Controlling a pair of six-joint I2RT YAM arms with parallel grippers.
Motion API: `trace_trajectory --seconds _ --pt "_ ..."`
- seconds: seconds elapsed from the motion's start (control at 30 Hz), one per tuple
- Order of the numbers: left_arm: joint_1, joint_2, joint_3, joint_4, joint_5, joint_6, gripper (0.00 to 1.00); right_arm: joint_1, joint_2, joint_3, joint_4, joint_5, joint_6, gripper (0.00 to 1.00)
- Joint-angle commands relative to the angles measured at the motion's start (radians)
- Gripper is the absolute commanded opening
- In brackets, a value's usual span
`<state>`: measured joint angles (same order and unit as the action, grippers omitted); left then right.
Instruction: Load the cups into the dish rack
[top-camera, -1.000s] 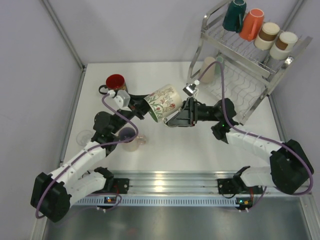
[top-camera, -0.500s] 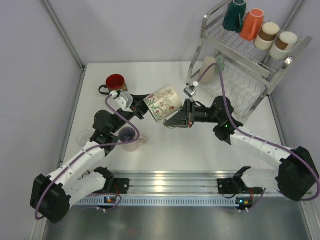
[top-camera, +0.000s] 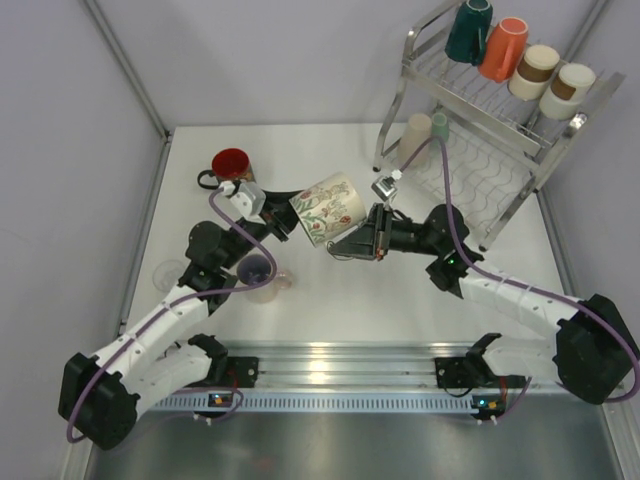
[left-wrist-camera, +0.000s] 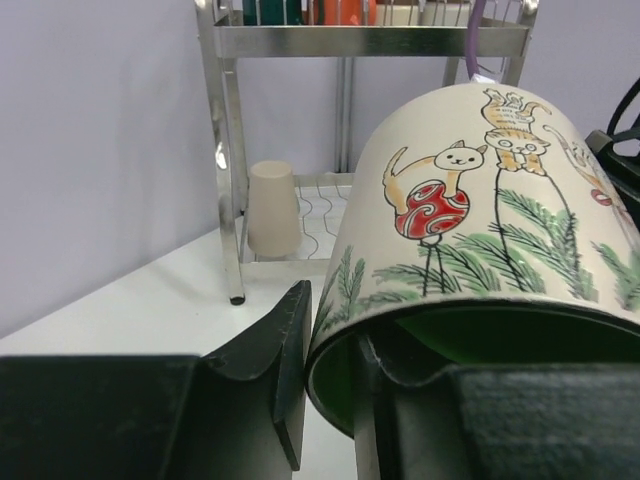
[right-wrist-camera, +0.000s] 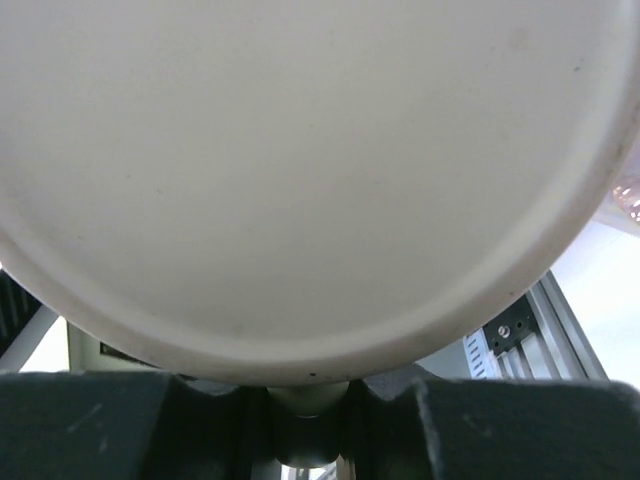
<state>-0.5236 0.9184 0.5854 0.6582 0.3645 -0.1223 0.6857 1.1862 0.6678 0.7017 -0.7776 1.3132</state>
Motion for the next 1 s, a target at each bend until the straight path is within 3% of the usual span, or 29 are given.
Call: trace_trajectory --seconds 0.0,0.27,0.47,0.5,0.53,0.6,0.63,0.67,0.8,0.97 --pt "-0.001 -0.044 0.005 0.049 -0.032 -0.036 0.26 -0.006 -0.05 0.004 0.217 0.136 0.003 0.0" --pt "-0.001 -0.072 -0.01 0.001 -0.07 -0.002 0.33 -0.025 -0.054 -0.031 0.292 0.161 0.066 0.0" --pt "-0.001 -0.102 -0.033 -0.011 -0.14 -0.028 0.4 -0.057 -0.063 -0.039 0.217 0.19 0.021 0.0" --pt "-0.003 -0.11 -0.038 -0.02 -0.223 -0.065 0.46 -0.061 -0.069 -0.034 0.146 0.214 -0.023 0.0" --pt "-0.001 -0.122 -0.033 -0.04 -0.264 -0.088 0.63 -0.067 -0.083 -0.028 0.089 0.23 -0.052 0.0" --pt "-0.001 -0.133 0.011 -0.103 -0.353 -0.129 0.74 -0.067 -0.1 0.005 -0.023 0.306 -0.173 0.0" --pt "0.0 -0.133 0.034 -0.177 -0.392 -0.14 0.81 -0.066 -0.108 0.019 -0.165 0.343 -0.213 0.0" --pt "0.0 -0.125 0.053 -0.212 -0.407 -0.149 0.98 -0.066 -0.123 0.032 -0.22 0.383 -0.251 0.0" --pt "-0.001 -0.076 0.163 -0.406 -0.489 -0.204 0.98 -0.068 -0.137 0.07 -0.379 0.61 -0.385 0.0" --pt "0.0 -0.053 0.235 -0.563 -0.582 -0.293 0.98 -0.064 -0.077 0.145 -0.519 0.765 -0.462 0.0"
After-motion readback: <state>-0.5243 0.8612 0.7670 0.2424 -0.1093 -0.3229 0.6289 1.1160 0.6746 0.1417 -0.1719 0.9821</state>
